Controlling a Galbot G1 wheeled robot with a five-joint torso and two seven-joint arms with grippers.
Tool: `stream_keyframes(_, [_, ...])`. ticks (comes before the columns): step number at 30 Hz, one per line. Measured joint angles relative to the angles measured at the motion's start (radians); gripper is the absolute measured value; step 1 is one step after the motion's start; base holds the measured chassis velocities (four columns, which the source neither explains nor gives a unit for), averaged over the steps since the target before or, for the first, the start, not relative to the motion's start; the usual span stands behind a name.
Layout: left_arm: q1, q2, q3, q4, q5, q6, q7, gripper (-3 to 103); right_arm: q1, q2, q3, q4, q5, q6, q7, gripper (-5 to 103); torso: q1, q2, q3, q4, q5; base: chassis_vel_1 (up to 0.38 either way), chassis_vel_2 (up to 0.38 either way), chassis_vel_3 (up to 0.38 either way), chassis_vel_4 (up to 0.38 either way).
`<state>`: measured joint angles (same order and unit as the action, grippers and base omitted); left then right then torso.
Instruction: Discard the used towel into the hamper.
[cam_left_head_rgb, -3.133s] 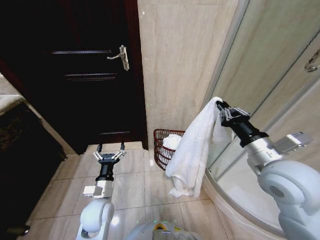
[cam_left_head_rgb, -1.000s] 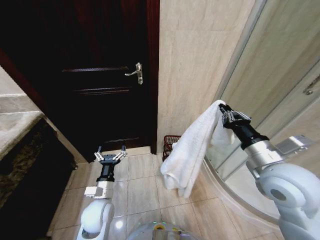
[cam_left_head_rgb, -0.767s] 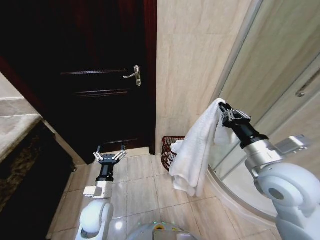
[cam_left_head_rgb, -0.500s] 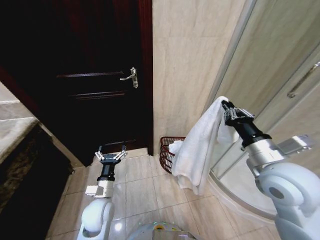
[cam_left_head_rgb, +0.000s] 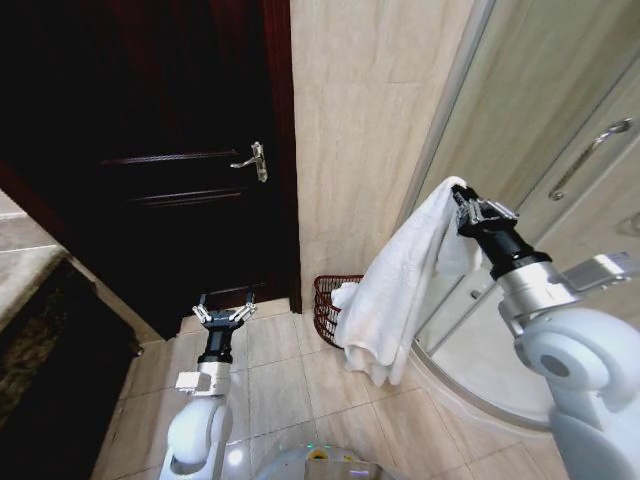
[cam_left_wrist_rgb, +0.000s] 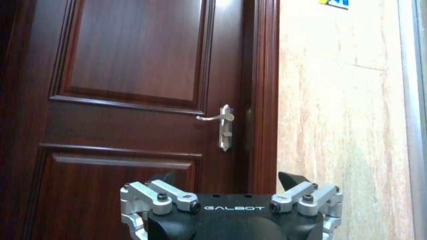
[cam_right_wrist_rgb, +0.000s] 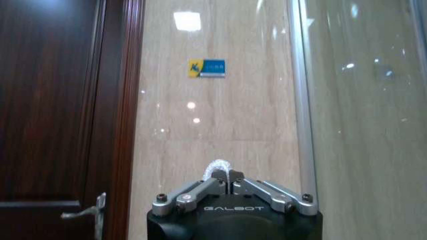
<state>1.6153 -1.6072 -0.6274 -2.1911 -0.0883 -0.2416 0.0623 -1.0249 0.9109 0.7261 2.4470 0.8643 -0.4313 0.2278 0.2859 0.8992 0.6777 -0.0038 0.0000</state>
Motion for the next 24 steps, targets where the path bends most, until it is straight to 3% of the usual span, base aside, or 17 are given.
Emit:
stream_keyframes(15, [0.025, -0.001, -0.007, 0.020, 0.044, -0.030, -0.001, 100, 0.260, -0.048, -0.048, -0.082, 0.108, -0.038, -0.013, 1, 0.031, 0.070, 0.039, 0.0000, 0.0000, 0.000, 0.000, 0.000, 0.000])
stream_keyframes(24, [0.020, -0.001, 0.013, 0.032, 0.040, -0.080, 0.024, 100, 0.404, -0.104, -0.075, -0.191, 0.164, -0.045, -0.021, 1, 0.033, 0.075, 0.042, 0.0002, 0.0000, 0.000, 0.000, 0.000, 0.000])
